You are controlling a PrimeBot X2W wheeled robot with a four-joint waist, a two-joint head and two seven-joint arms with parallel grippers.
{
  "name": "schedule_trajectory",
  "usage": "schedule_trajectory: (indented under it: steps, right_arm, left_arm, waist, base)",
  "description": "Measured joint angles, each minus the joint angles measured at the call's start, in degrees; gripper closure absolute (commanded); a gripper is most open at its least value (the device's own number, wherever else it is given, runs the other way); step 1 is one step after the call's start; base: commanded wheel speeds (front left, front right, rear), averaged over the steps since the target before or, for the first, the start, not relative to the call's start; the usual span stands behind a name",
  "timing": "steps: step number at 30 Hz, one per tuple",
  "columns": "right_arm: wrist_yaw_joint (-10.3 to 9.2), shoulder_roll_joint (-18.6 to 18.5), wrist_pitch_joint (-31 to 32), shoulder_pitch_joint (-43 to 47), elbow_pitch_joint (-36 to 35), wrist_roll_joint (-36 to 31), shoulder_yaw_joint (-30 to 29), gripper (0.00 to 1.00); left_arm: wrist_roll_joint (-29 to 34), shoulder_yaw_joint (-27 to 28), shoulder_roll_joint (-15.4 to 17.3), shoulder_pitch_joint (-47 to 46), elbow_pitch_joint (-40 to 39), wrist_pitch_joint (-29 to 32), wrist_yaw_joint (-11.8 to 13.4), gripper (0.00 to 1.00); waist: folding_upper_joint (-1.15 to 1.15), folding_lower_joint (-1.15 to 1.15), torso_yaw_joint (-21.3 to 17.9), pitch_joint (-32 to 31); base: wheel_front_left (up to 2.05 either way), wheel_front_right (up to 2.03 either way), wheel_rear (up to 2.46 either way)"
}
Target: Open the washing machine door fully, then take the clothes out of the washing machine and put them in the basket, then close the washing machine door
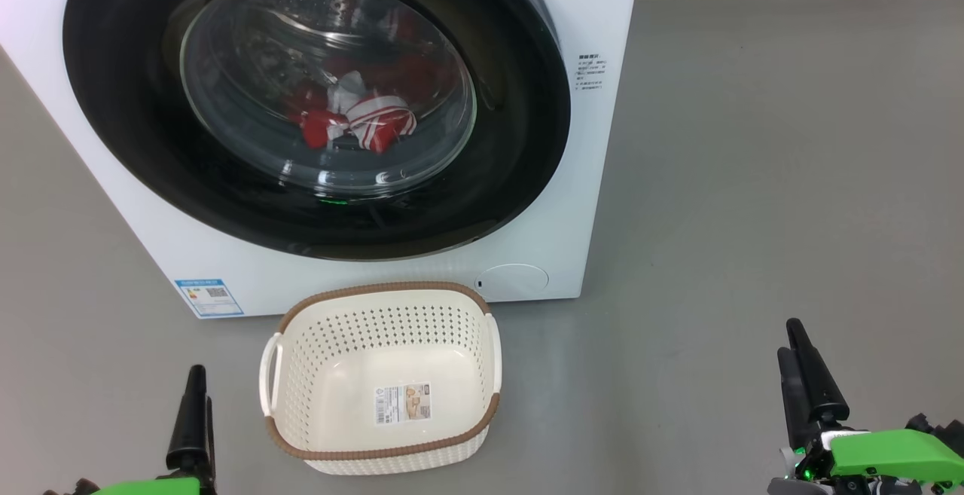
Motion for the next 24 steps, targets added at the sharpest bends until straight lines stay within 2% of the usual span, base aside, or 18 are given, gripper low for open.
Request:
schedule_trajectory:
  steps: [12,24]
  right_arm:
    - [0.00,-1.86,-2.21,-0.40,-1.32,-5.41,2.90,0.00]
    - [0.00,-3.33,-4.15,-1.59,-2.43,-13.61,5.06,0.00]
  left_arm:
    - [8.08,-1.27,0.10,-0.08,-0.77,-2.24,0.00,0.00]
    - [18.31,-2.38,0.55,-0.63,-1.03,-4.07,-0.01,0.00]
  waist:
    - [0.00,0.00,-0.02,-0.04]
    - [0.00,-0.01,-0.12,0.06]
  base:
    - [0.00,0.00,0.00]
    - [0.00,0.00,0.00]
